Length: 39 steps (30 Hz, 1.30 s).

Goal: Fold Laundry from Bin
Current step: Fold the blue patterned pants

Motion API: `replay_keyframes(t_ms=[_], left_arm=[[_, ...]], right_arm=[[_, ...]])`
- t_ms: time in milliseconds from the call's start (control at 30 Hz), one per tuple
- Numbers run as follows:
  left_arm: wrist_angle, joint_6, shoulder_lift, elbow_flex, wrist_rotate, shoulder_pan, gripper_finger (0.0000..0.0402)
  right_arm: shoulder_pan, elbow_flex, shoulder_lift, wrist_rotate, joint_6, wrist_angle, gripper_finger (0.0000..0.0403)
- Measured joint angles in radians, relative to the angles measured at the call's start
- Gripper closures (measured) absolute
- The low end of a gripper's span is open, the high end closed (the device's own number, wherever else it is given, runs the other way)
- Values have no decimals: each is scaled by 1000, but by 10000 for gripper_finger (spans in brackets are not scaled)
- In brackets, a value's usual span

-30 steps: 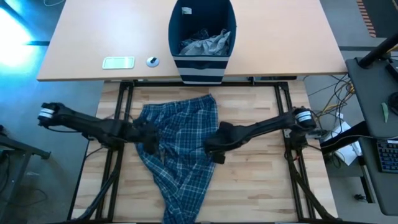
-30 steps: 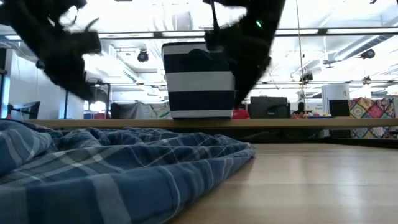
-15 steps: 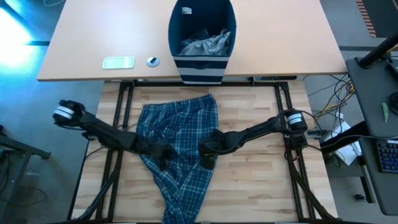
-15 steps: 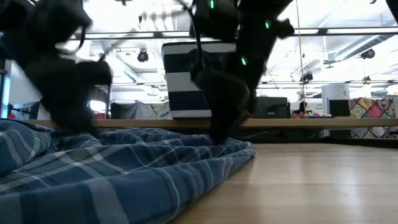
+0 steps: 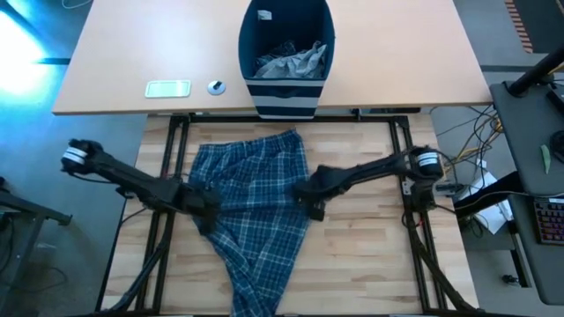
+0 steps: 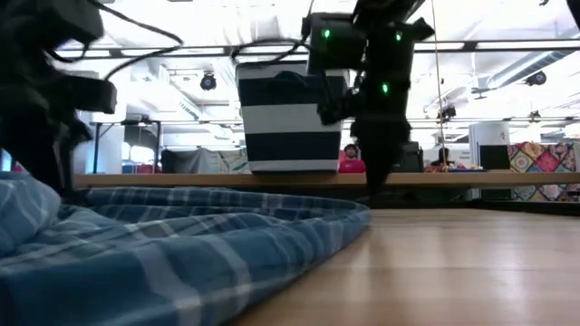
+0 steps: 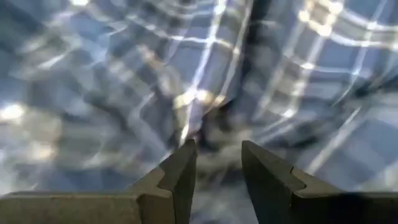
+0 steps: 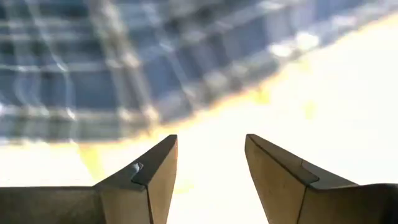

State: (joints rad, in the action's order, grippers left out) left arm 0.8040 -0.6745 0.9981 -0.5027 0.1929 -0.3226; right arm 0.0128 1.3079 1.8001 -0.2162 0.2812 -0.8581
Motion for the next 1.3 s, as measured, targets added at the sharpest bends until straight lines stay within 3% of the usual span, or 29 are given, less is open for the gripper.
replay_keyframes(t_ms=[100, 200, 300, 433, 733, 867, 1033, 1167, 1300], left_arm=[[10, -60, -129, -7, 2, 0, 287], [-145, -108, -205, -6, 4, -1, 287], [-361, -120, -198, 11, 36, -2, 287], [-558, -121, -66, 42, 59, -2, 287], [-683, -158, 298, 47, -80, -66, 286], [-687, -177, 357, 39, -103, -73, 286], [-597, -109, 283, -13, -100, 0, 286], [-443, -2, 174, -94, -92, 63, 286], [-276, 39, 93, -177, -61, 75, 286]], right_arm=[[-22, -2, -50, 2, -14, 93, 218], [-27, -8, -78, 12, -14, 241, 218], [-29, -18, -65, 32, -41, 357, 218], [-59, -28, 2, 35, -19, 415, 218], [-227, -30, 125, 70, 14, 438, 218], [-318, -26, 136, 87, -13, 428, 218], [-398, -15, 117, 86, -75, 408, 218], [-397, 9, 55, 78, -148, 416, 218], [-324, 6, -8, 82, -141, 411, 218]])
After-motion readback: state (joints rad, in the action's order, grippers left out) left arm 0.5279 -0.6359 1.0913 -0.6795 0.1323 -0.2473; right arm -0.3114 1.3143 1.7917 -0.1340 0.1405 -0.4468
